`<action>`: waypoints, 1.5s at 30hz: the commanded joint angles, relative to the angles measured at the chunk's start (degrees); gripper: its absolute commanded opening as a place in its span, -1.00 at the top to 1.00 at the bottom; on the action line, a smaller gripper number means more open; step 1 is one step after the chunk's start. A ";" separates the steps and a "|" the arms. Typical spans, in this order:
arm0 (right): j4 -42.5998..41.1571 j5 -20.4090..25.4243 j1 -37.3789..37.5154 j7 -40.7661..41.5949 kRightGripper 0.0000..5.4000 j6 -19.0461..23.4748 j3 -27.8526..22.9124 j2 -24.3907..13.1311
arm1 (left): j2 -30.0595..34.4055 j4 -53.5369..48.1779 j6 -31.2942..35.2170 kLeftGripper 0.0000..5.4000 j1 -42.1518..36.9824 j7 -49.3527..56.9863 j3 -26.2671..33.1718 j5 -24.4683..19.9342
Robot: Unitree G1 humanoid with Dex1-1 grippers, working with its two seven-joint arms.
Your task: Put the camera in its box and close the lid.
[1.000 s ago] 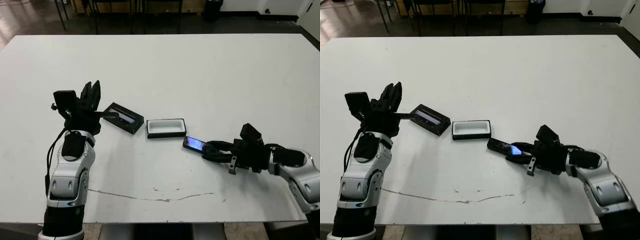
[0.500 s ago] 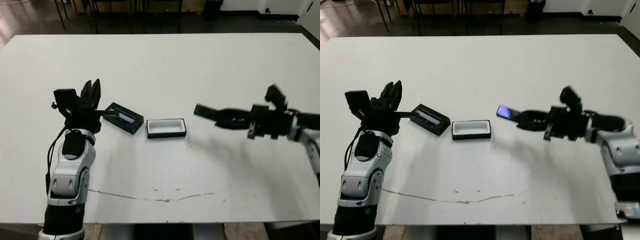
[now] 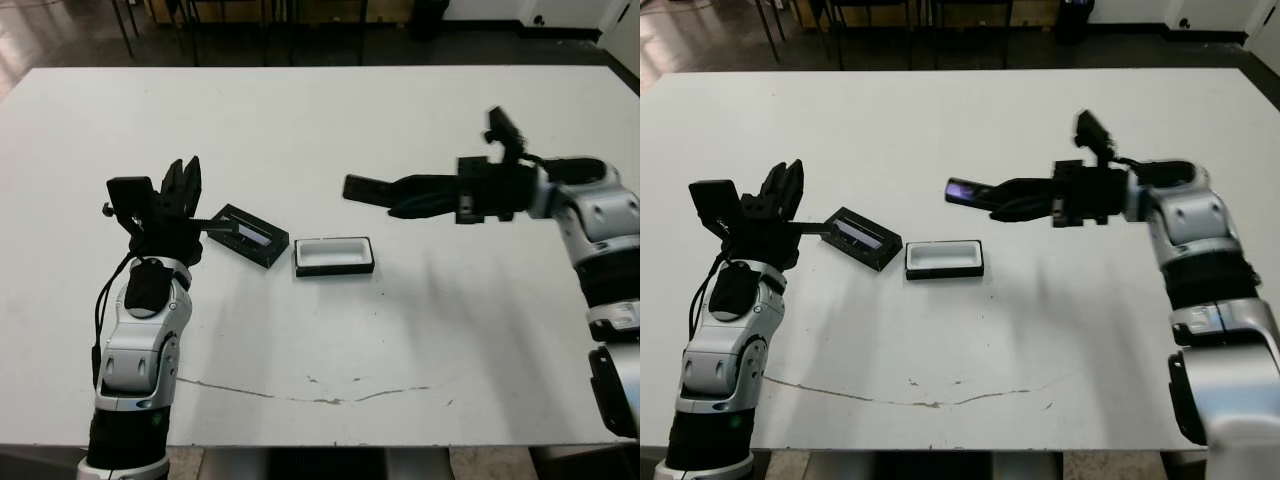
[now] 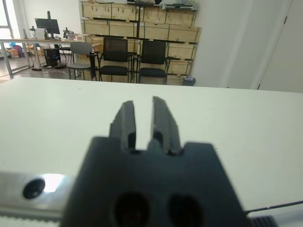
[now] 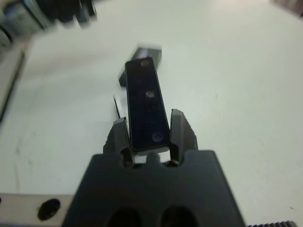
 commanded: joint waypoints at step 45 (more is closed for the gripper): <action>4.71 -17.33 -2.34 -0.12 0.96 -7.52 12.50 11.41 | -1.60 0.44 -0.26 1.00 1.28 1.57 -0.62 0.44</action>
